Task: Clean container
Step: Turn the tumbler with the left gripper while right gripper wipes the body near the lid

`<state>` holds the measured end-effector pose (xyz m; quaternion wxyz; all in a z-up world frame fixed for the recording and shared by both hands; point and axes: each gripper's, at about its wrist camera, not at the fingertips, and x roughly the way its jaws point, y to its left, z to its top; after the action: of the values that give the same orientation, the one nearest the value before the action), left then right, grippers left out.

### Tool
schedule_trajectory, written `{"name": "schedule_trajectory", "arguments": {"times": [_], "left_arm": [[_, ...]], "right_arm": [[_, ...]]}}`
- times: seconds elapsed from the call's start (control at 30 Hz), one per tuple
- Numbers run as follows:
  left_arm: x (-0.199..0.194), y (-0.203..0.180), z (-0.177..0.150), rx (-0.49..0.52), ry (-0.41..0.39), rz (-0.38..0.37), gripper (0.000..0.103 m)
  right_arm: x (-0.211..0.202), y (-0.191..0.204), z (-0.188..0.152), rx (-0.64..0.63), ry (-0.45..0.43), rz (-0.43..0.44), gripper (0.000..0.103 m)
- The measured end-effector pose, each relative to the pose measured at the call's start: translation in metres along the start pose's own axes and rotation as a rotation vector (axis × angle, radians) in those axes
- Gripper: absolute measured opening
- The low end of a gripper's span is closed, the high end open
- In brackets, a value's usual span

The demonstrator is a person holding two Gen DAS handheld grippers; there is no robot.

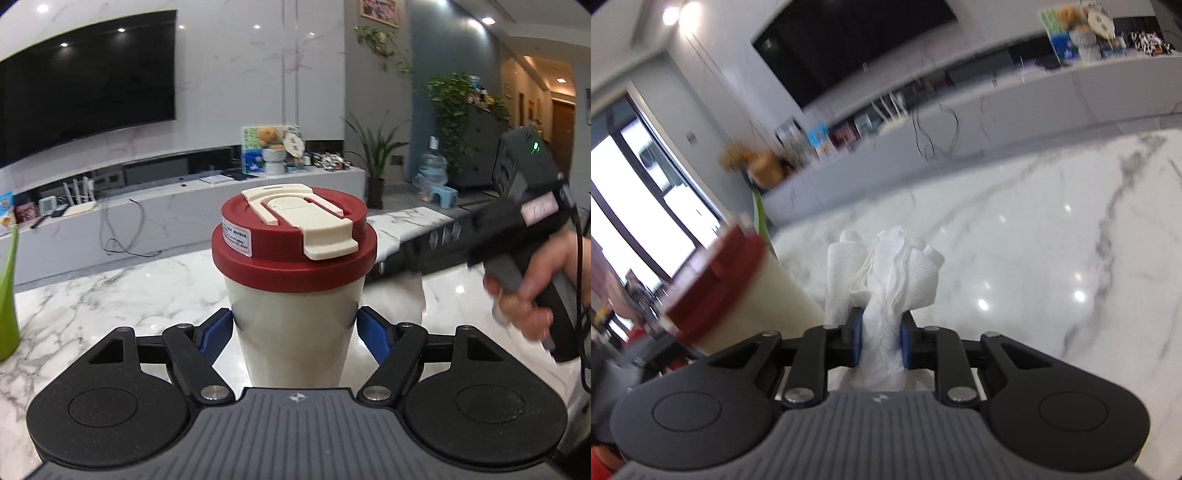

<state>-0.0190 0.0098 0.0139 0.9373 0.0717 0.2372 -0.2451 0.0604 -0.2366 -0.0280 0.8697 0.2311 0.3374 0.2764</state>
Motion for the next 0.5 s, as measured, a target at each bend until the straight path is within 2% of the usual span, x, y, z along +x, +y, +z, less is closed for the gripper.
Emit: {"name": "schedule_trajectory", "arguments": {"times": [0.1, 0.17, 0.3, 0.5], "left_arm": [[0.000, 0.000, -0.002, 0.016, 0.003, -0.010, 0.072], [0.001, 0.000, -0.003, 0.019, 0.005, -0.014, 0.072], [-0.001, 0.001, -0.002, 0.018, 0.007, -0.014, 0.072], [-0.003, 0.005, 0.001, 0.019, 0.011, -0.019, 0.072]], "right_arm": [[-0.011, 0.002, 0.005, 0.015, -0.054, 0.073, 0.023], [-0.010, 0.007, 0.006, 0.004, -0.059, 0.108, 0.023], [-0.005, 0.012, 0.003, -0.003, -0.040, 0.086, 0.023], [0.012, 0.006, -0.005, 0.020, 0.038, 0.030, 0.023]]}}
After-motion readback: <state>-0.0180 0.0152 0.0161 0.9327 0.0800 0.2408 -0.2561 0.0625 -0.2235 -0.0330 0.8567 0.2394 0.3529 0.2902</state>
